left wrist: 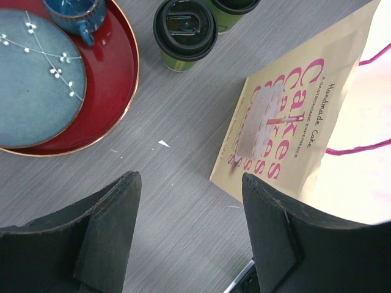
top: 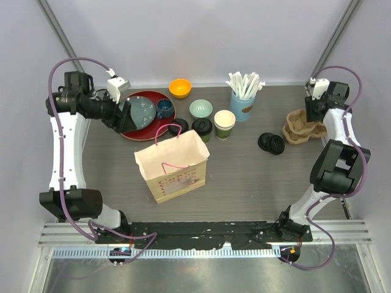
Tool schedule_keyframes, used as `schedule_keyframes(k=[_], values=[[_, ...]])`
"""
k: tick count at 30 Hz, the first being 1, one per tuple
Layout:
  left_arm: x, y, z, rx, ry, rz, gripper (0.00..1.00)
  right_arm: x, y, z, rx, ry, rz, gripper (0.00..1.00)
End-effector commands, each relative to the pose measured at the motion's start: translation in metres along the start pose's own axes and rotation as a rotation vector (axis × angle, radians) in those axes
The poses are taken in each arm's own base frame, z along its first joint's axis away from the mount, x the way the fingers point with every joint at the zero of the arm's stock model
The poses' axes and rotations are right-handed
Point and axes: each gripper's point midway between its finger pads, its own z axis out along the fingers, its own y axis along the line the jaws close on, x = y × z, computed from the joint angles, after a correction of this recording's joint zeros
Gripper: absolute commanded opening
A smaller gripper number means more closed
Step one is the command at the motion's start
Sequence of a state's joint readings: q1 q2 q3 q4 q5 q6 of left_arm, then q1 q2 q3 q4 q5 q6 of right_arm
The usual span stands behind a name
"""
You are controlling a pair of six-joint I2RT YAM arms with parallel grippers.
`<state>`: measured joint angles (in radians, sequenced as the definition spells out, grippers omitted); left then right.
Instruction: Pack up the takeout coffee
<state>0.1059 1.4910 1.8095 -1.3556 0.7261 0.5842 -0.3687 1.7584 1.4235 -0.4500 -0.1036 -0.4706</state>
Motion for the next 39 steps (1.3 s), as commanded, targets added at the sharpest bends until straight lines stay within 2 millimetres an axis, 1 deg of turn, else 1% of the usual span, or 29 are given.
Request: schedule_keyframes(k=[1,6,7,9,10,11,12,13,14,16,17,19,20,22,23,24,26,27,28,29,30,31,32,33,34,35,36,37,39], values=[[0.005,-0.031,-0.021,0.037,0.028,-0.037,0.71,-0.063,-0.020,-0.053,0.104,-0.174,0.011,0.01],[0.003,-0.033,-0.025,0.023,0.013,-0.039,0.70,-0.084,-0.011,-0.079,0.112,-0.223,0.021,0.01],[0.002,-0.035,-0.026,0.022,0.008,-0.036,0.71,-0.093,-0.001,-0.089,0.107,-0.242,0.005,0.01],[0.000,-0.037,-0.027,0.027,-0.005,-0.034,0.71,-0.102,0.012,-0.103,0.104,-0.255,-0.016,0.01],[-0.002,-0.040,-0.028,0.030,-0.011,-0.034,0.71,-0.113,0.028,-0.115,0.081,-0.286,-0.036,0.01],[-0.004,-0.042,-0.029,0.031,-0.018,-0.028,0.71,-0.121,0.034,-0.125,0.073,-0.310,-0.035,0.01],[-0.005,-0.043,-0.030,0.032,-0.023,-0.026,0.71,-0.124,0.040,-0.133,0.060,-0.317,-0.019,0.01],[-0.006,-0.046,-0.030,0.038,-0.023,-0.024,0.71,-0.133,0.053,-0.148,0.035,-0.352,-0.018,0.01],[-0.008,-0.049,-0.032,0.040,-0.032,-0.014,0.71,-0.143,0.057,-0.162,0.025,-0.387,-0.006,0.01],[-0.008,-0.059,-0.032,0.073,-0.031,0.010,0.73,-0.150,0.073,-0.180,-0.025,-0.412,0.029,0.01],[-0.008,-0.064,-0.033,0.085,-0.033,0.021,0.73,-0.163,0.088,-0.201,-0.055,-0.461,0.022,0.01],[-0.004,-0.077,-0.034,0.122,-0.020,0.037,0.75,-0.167,0.106,-0.220,-0.099,-0.484,0.063,0.01],[-0.003,-0.082,-0.035,0.137,-0.022,0.054,0.75,-0.176,0.125,-0.240,-0.145,-0.527,0.061,0.01],[0.004,-0.092,-0.036,0.163,-0.005,0.066,0.76,-0.180,0.144,-0.259,-0.201,-0.539,0.114,0.01],[0.008,-0.096,-0.037,0.175,0.004,0.078,0.77,-0.188,0.158,-0.279,-0.242,-0.576,0.116,0.01],[0.009,-0.101,-0.039,0.182,0.005,0.093,0.78,-0.188,0.169,-0.289,-0.278,-0.578,0.116,0.01],[0.016,-0.104,-0.039,0.186,0.017,0.097,0.79,-0.191,0.181,-0.309,-0.301,-0.600,0.149,0.01],[0.017,-0.113,-0.038,0.208,0.021,0.125,0.80,-0.191,0.205,-0.323,-0.363,-0.612,0.131,0.01],[0.023,-0.114,-0.034,0.217,0.037,0.117,0.80,-0.191,0.215,-0.330,-0.388,-0.616,0.134,0.01],[0.024,-0.112,-0.032,0.207,0.039,0.134,0.80,-0.189,0.227,-0.338,-0.424,-0.612,0.154,0.01],[0.025,-0.116,-0.029,0.210,0.049,0.130,0.80,-0.187,0.249,-0.346,-0.469,-0.605,0.137,0.01],[0.030,-0.115,-0.022,0.207,0.069,0.120,0.80,-0.185,0.263,-0.352,-0.501,-0.598,0.129,0.01],[0.028,-0.112,-0.017,0.188,0.065,0.136,0.80,-0.183,0.274,-0.359,-0.533,-0.588,0.133,0.01],[0.032,-0.111,-0.011,0.169,0.099,0.149,0.80,-0.182,0.283,-0.363,-0.543,-0.585,0.127,0.01],[0.037,-0.110,-0.006,0.160,0.113,0.156,0.80,-0.176,0.310,-0.373,-0.601,-0.571,0.089,0.01],[0.035,-0.107,-0.002,0.143,0.106,0.179,0.80,-0.175,0.320,-0.381,-0.624,-0.573,0.081,0.01],[0.037,-0.102,0.002,0.116,0.122,0.195,0.80,-0.171,0.332,-0.388,-0.650,-0.565,0.077,0.01],[0.041,-0.100,0.006,0.106,0.133,0.184,0.80,-0.164,0.350,-0.395,-0.674,-0.555,0.055,0.01],[0.039,-0.093,0.012,0.081,0.126,0.191,0.79,-0.156,0.367,-0.405,-0.710,-0.536,0.049,0.01]])
